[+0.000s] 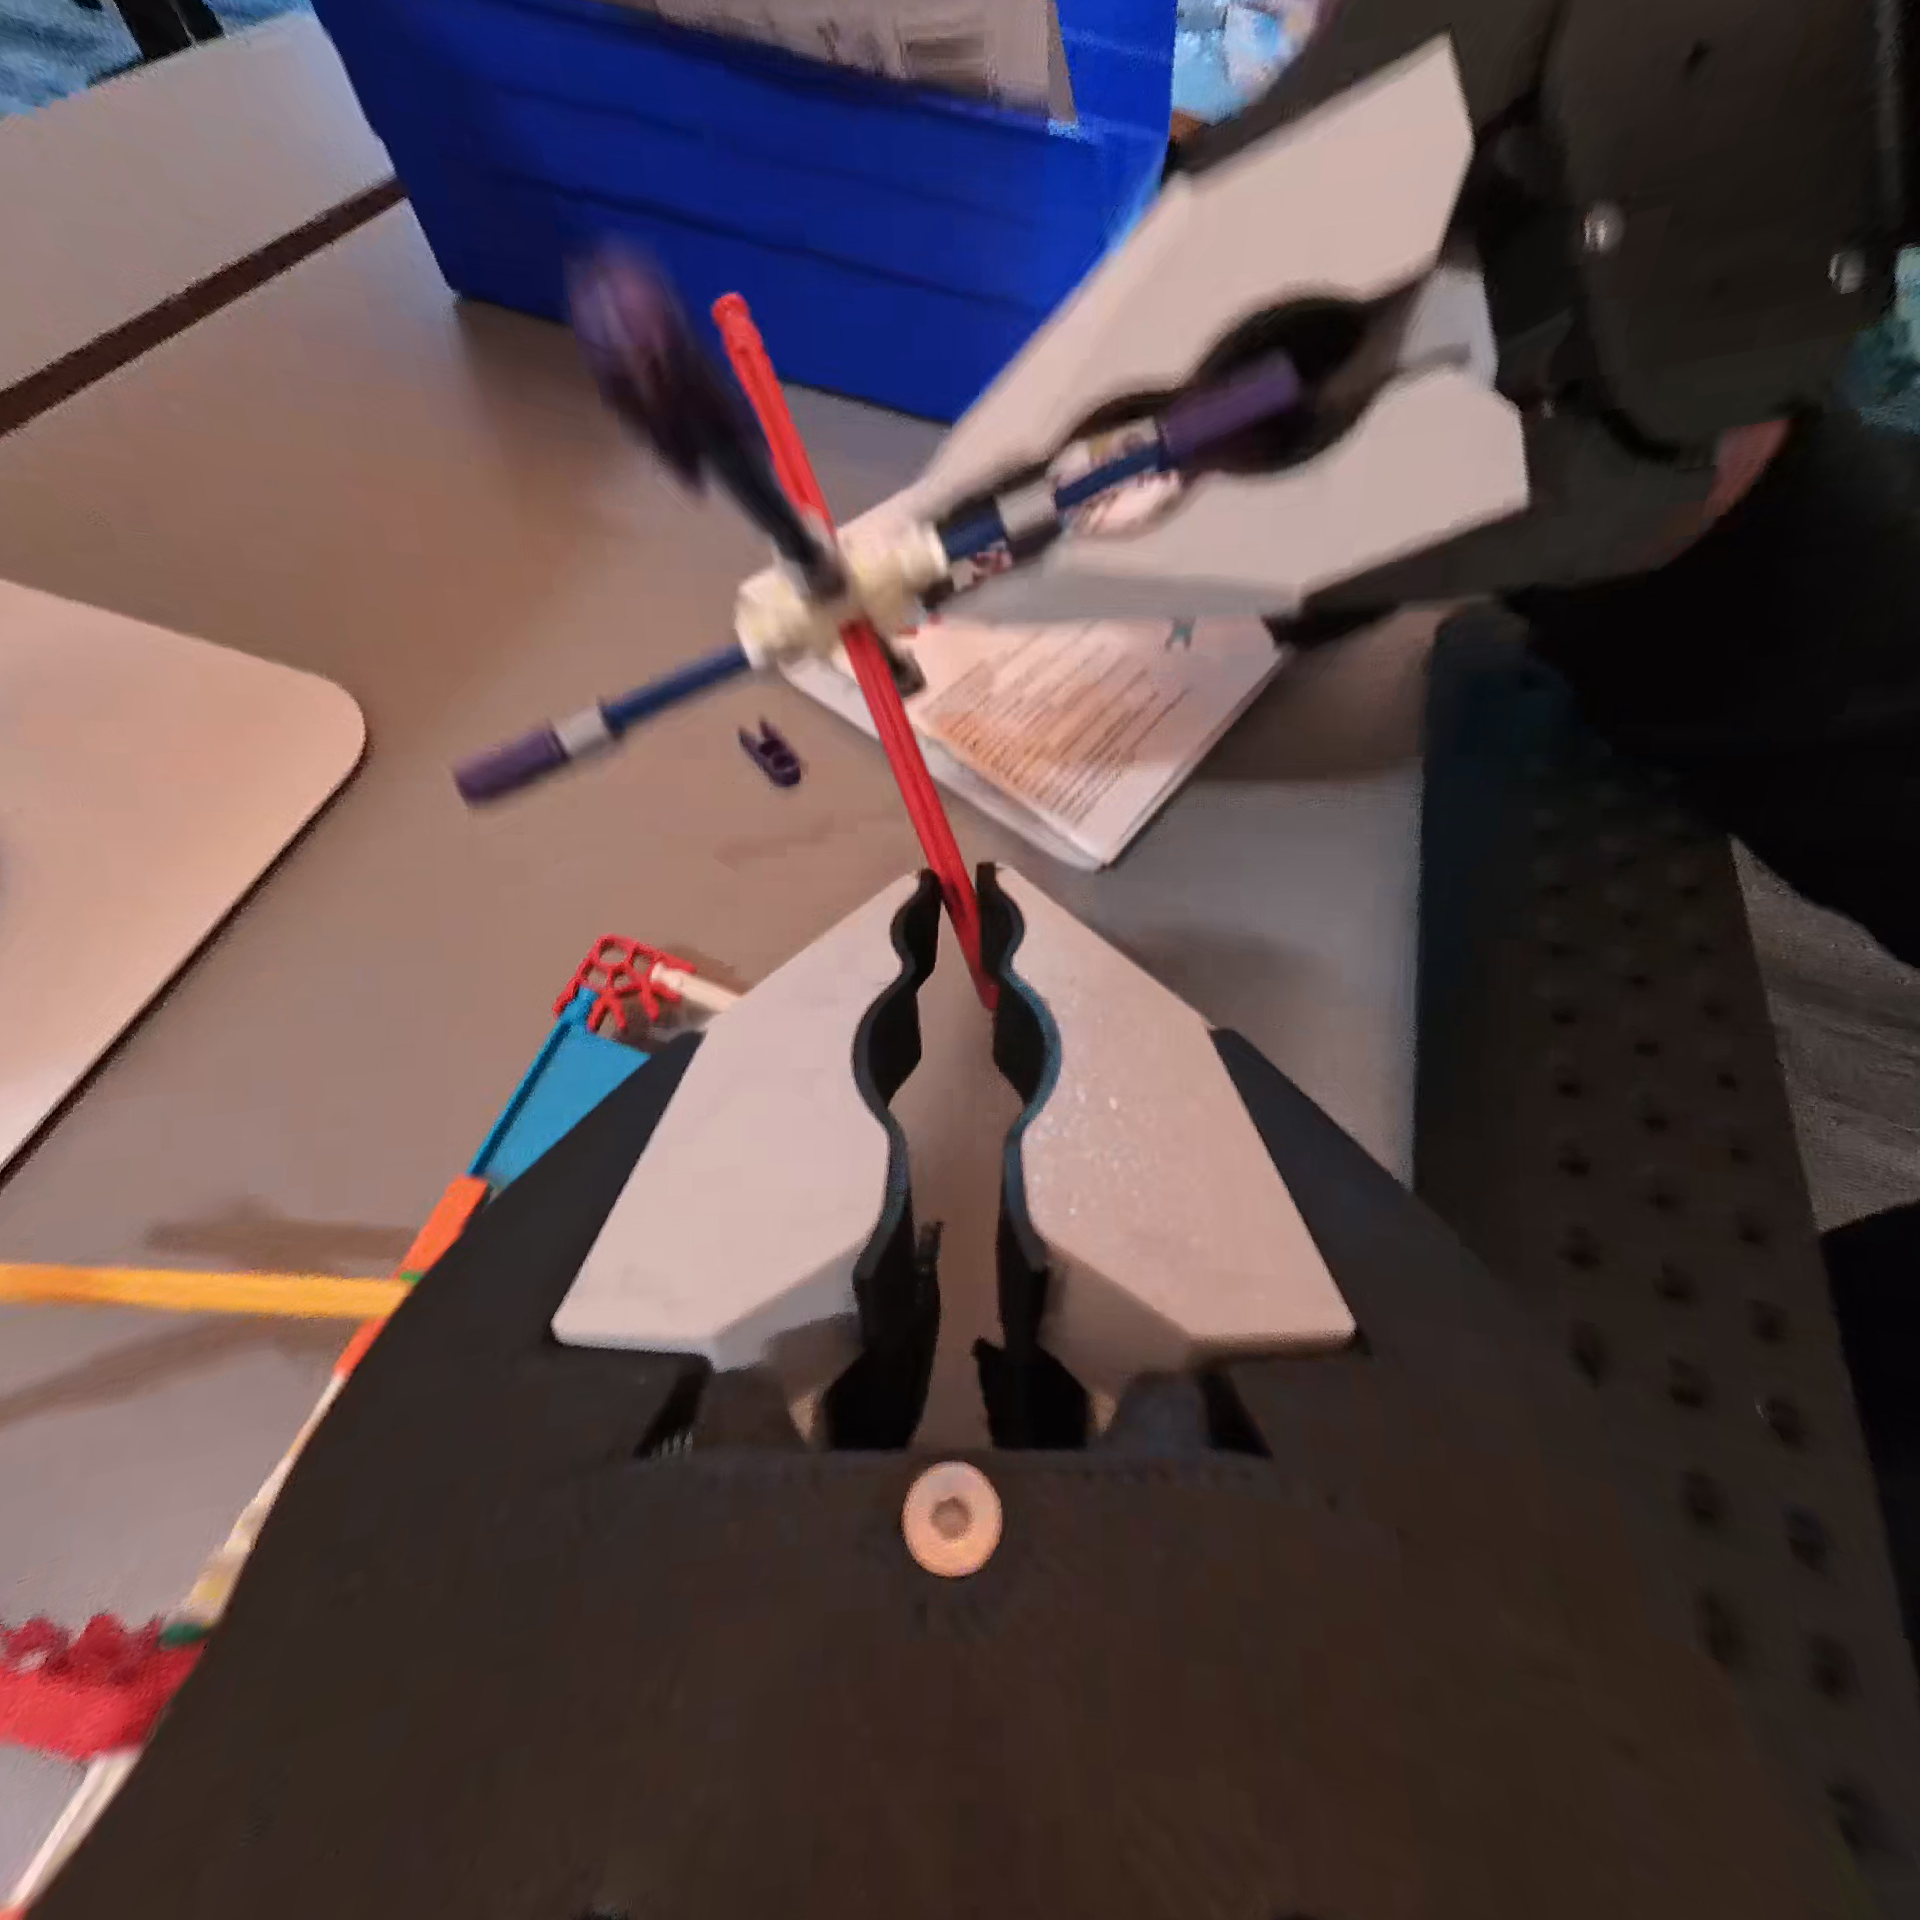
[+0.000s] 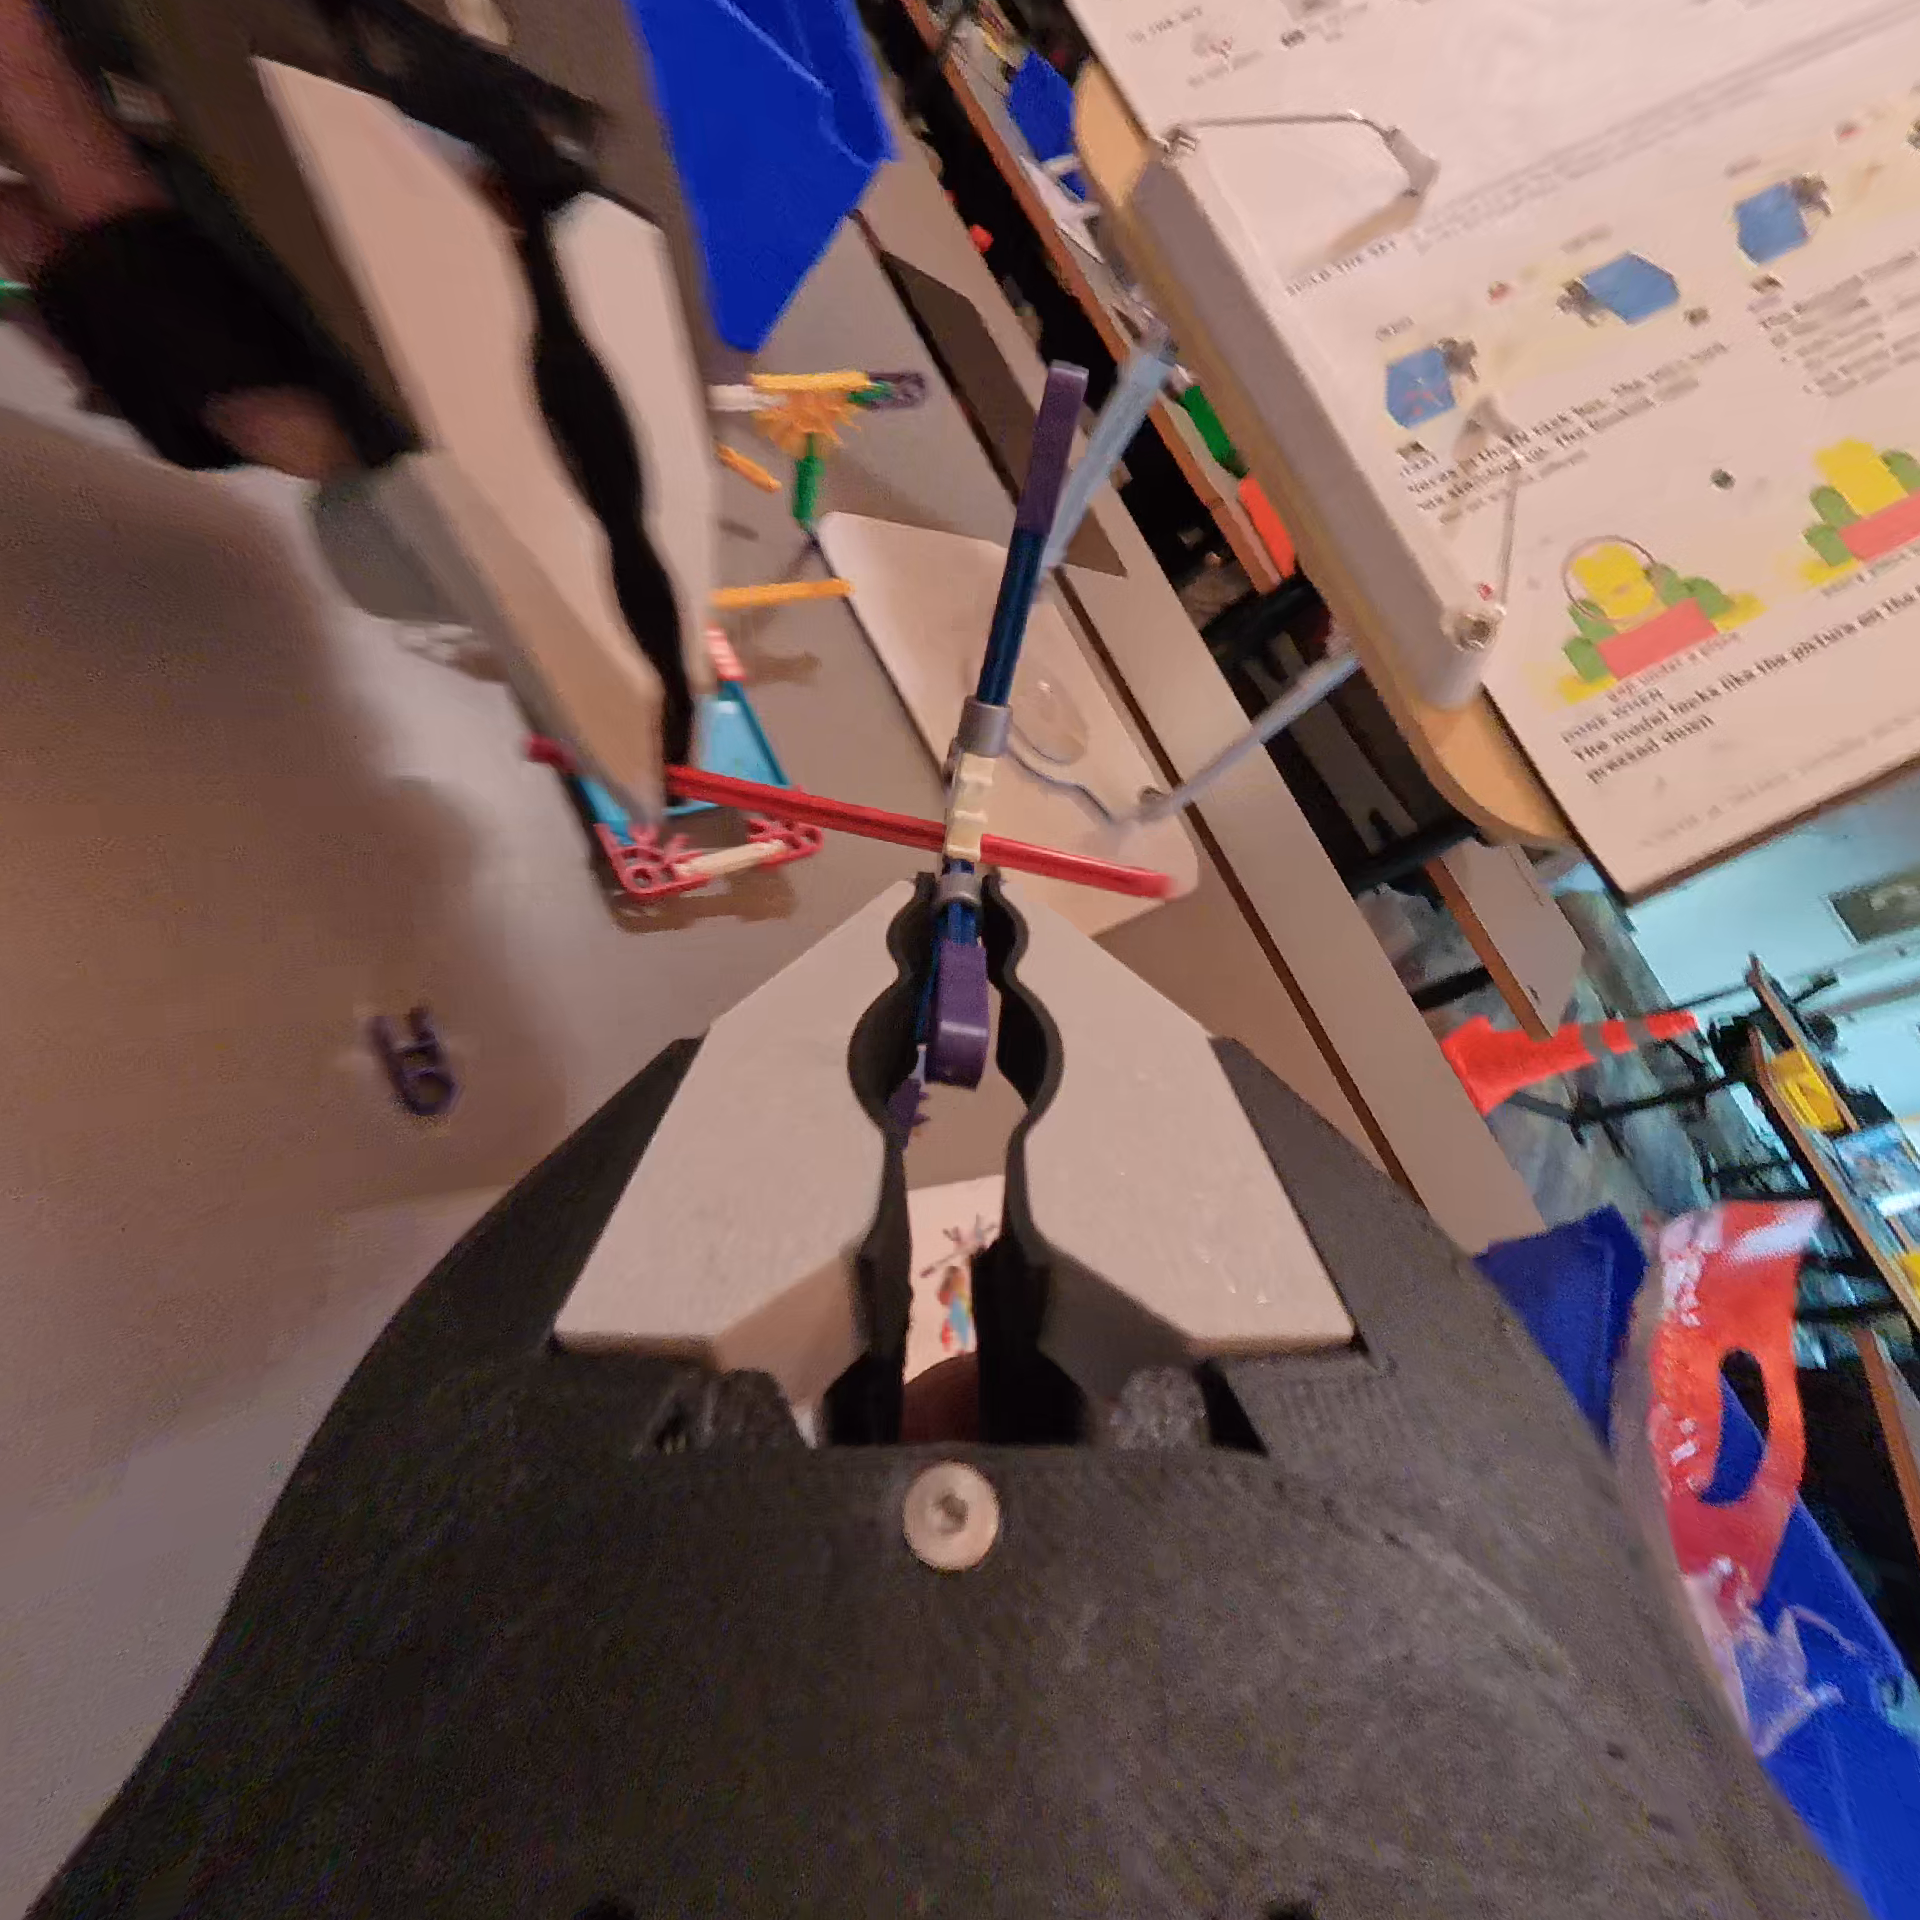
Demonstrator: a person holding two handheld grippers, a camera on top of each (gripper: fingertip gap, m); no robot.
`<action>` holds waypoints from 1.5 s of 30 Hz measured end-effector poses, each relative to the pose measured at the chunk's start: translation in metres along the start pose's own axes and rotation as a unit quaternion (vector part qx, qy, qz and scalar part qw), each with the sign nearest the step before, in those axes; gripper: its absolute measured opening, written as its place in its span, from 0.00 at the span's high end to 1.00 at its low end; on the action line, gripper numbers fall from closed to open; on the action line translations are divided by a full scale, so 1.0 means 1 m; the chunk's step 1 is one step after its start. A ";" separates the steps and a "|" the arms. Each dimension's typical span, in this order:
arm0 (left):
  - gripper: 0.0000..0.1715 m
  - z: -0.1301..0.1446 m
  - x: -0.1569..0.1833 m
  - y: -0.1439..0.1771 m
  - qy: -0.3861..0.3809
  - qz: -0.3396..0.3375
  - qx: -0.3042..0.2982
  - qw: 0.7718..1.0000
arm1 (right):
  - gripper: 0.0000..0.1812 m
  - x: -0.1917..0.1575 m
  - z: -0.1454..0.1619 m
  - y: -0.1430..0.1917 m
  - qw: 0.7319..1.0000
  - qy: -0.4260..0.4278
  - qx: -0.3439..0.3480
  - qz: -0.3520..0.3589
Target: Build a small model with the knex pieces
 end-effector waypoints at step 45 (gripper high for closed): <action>0.99 0.079 0.012 0.032 -0.289 -0.075 -0.316 0.901 | 1.00 -0.076 0.013 -0.016 0.950 0.004 -0.118 -0.288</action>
Point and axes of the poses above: each gripper's, where its closed fingertips meet, y back along the fingers, z out of its underside, x = y × z across the jaws, the point moved 6 cm from there along y, back along the fingers, and after that the axes turned 8 degrees about -x, right-handed, at the moved point
